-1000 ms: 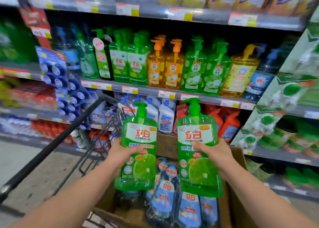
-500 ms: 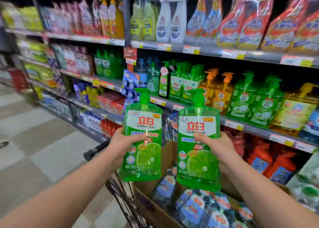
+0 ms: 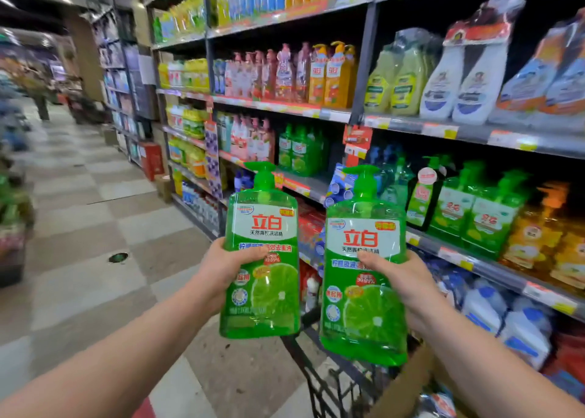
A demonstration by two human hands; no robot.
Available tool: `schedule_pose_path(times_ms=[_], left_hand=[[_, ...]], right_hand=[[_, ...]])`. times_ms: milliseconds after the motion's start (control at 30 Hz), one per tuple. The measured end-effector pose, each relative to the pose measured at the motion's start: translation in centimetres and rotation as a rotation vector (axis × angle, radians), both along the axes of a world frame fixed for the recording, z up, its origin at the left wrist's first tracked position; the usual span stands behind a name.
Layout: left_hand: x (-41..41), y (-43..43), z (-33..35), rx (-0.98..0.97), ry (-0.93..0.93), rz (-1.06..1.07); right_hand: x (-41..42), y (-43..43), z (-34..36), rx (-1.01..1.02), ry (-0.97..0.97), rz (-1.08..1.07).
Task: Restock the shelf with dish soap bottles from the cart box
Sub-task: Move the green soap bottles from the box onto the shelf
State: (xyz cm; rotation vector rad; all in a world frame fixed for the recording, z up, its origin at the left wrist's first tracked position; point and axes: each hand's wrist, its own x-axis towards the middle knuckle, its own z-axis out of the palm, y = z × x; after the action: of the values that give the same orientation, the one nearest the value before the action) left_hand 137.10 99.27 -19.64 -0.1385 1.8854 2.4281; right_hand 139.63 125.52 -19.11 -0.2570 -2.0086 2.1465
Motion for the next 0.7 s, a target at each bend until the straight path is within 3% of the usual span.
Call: schedule_pose_path(times_ms=[333, 700], left_hand=[[-11.3, -14.3, 1.3, -0.008, -0.008, 0.027], [-24.1, -21.4, -0.1, -0.042, -0.011, 0.074]], right_hand=[[-13.1, -15.8, 0.1, -0.066, 0.025, 0.032], [-29.0, -21.8, -0.4, -0.051, -0.013, 0.109]])
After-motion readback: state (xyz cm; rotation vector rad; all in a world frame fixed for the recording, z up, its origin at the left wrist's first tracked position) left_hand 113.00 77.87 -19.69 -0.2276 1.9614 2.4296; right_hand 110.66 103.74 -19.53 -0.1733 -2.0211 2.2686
